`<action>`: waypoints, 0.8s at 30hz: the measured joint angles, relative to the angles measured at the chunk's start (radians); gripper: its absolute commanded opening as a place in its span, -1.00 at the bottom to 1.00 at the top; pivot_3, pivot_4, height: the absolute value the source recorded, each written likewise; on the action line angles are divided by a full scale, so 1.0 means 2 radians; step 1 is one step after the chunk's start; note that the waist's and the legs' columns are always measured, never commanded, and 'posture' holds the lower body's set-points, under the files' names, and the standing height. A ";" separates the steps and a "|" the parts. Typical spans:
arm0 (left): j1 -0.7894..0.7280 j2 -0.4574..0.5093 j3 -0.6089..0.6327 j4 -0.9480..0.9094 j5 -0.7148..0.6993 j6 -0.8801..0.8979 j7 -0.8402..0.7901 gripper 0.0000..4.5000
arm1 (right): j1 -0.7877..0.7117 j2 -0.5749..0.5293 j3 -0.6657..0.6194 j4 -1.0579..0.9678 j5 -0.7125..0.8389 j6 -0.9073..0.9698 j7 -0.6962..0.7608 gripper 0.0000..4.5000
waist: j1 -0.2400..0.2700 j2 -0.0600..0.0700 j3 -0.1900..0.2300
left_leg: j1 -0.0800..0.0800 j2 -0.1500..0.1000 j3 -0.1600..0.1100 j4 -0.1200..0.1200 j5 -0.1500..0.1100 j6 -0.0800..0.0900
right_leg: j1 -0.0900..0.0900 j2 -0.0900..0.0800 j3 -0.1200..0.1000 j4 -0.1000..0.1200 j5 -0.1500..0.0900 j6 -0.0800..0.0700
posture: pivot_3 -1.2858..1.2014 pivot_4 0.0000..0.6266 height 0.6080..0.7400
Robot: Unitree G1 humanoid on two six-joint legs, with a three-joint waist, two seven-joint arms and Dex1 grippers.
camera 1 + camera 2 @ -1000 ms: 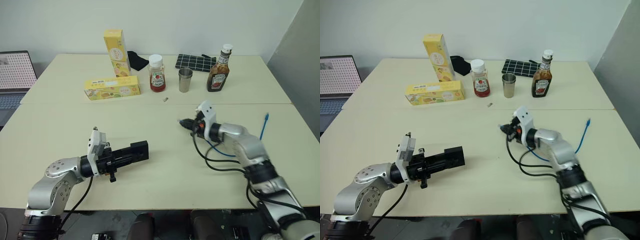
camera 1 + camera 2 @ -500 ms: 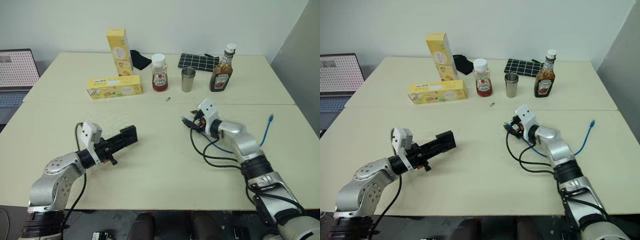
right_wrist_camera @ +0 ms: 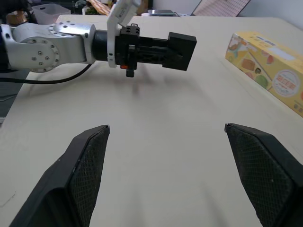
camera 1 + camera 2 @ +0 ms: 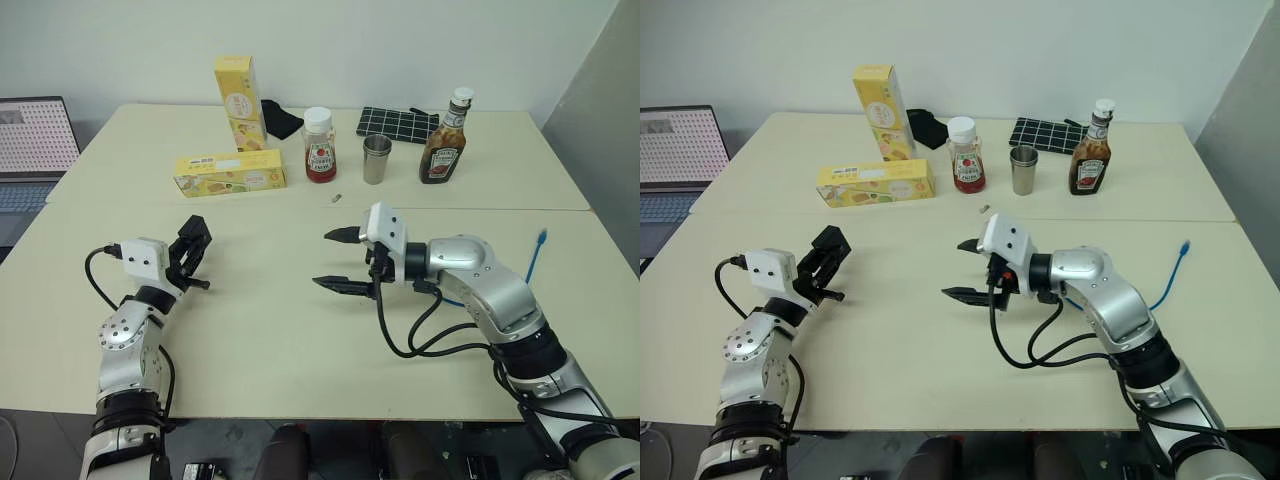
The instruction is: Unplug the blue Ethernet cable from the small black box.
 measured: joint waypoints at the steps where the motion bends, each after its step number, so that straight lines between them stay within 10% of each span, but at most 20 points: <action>1: -0.003 -0.001 0.000 0.008 0.000 -0.003 0.001 -0.34 | 0.000 0.000 0.001 0.000 -0.002 0.000 0.000 0.85 | 0.000 0.000 0.000 | 0.000 0.000 0.000 0.000 0.000 0.000 | 0.000 0.000 0.000 0.000 0.000 0.000 | 0.03 -0.52 1.00; 12: 0.022 -0.005 0.002 0.014 -0.006 -0.019 -0.004 0.63 | 0.008 -0.008 0.008 -0.018 -0.009 0.010 -0.002 0.85 | -0.004 0.000 0.000 | 0.000 0.001 -0.001 0.000 0.000 0.000 | -0.001 -0.001 0.001 0.000 0.000 0.000 | 0.03 -0.52 1.00; 24: 0.255 0.073 0.001 -0.327 -0.009 0.202 0.005 0.63 | 0.111 -0.040 -0.055 -0.068 0.002 0.073 -0.061 0.85 | -0.005 0.000 0.000 | 0.000 0.001 -0.002 -0.001 0.000 0.000 | 0.000 0.000 0.001 0.001 0.000 0.000 | 0.03 -0.52 1.00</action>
